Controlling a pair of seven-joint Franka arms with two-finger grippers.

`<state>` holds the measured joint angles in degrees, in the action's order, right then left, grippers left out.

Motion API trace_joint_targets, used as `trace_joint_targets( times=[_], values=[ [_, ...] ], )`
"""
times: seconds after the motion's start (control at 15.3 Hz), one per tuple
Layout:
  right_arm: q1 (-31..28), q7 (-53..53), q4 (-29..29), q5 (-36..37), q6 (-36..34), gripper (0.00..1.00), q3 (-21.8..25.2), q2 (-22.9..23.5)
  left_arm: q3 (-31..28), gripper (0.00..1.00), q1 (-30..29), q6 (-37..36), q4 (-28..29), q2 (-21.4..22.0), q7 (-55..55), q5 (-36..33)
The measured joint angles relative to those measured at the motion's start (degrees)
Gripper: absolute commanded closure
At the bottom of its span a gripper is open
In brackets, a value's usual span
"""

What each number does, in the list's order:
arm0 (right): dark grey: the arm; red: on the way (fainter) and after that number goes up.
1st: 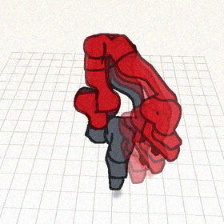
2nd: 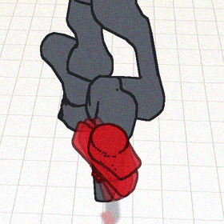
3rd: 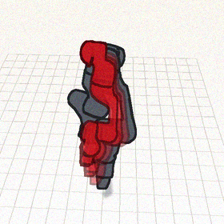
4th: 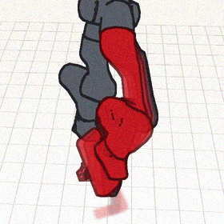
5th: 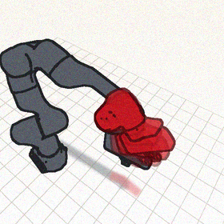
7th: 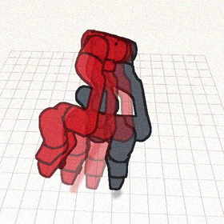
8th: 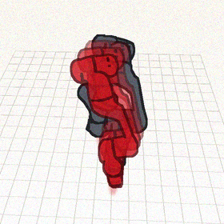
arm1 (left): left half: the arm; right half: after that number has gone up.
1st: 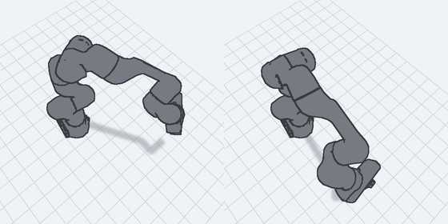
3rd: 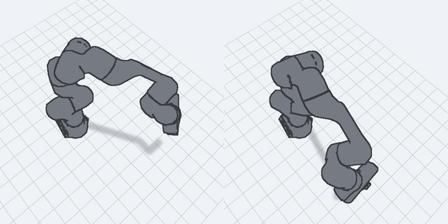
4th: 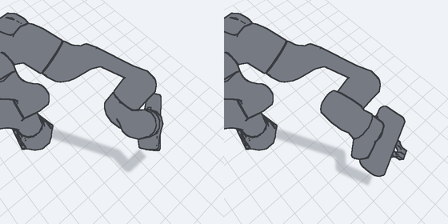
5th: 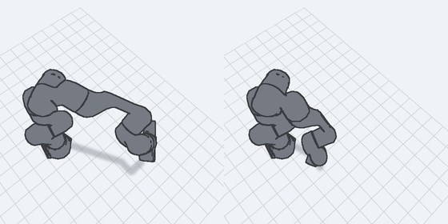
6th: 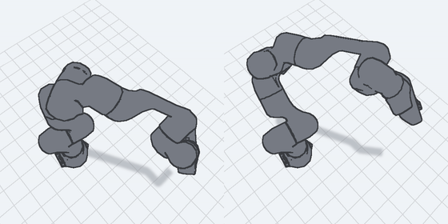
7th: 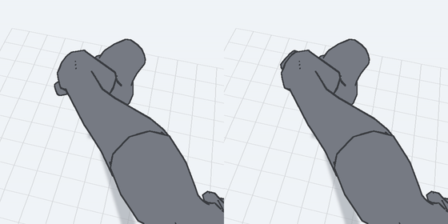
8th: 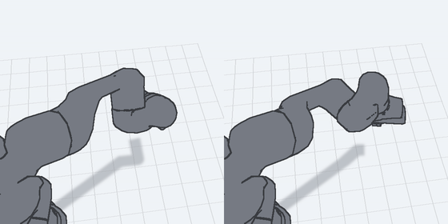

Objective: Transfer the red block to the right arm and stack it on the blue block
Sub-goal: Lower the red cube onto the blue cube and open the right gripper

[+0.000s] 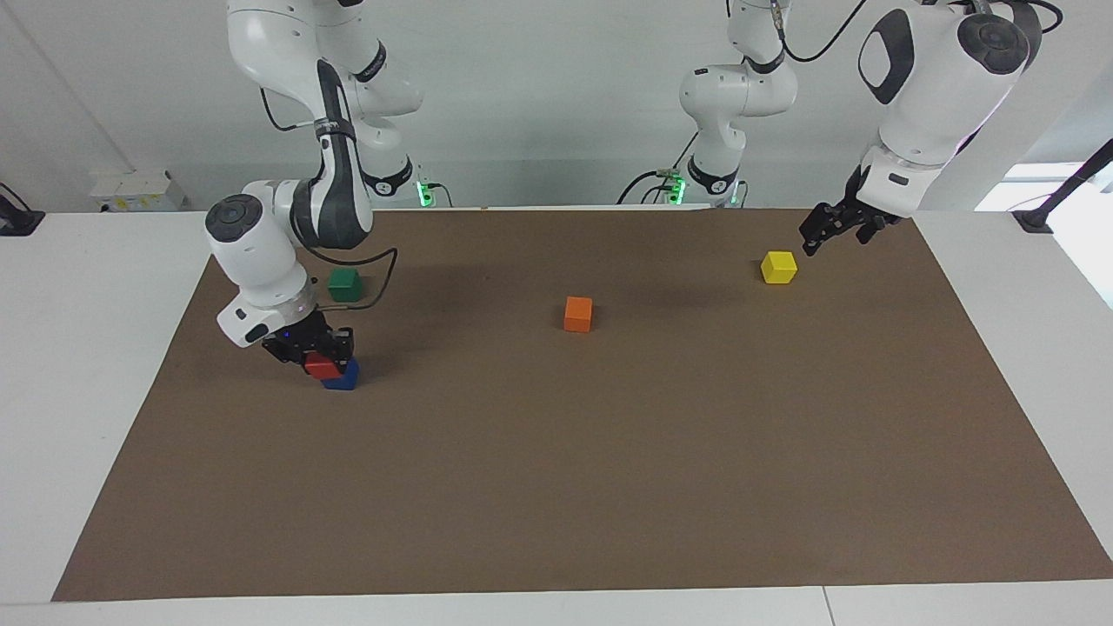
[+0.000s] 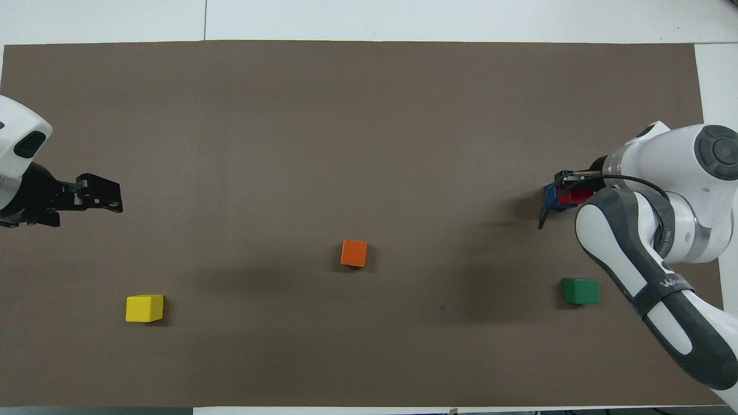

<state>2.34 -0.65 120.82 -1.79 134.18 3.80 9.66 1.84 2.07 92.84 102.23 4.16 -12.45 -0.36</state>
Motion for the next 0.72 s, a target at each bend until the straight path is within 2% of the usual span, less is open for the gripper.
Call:
trace_joint_targets(
  times=[0.46, 0.72],
  values=[
    [0.0, 0.0, 0.5, 0.0, -1.3, 0.0, 0.0, 0.1, 0.0, 0.0, 0.0, 0.0, 0.0, 0.0, 0.0, 0.0],
    [0.1, 0.0, -5.0, 0.0, -10.2, 0.0, 0.0, -0.9, 0.0, 0.0, 0.0, 0.0, 0.0, 0.0, 0.0, 0.0]
  ],
)
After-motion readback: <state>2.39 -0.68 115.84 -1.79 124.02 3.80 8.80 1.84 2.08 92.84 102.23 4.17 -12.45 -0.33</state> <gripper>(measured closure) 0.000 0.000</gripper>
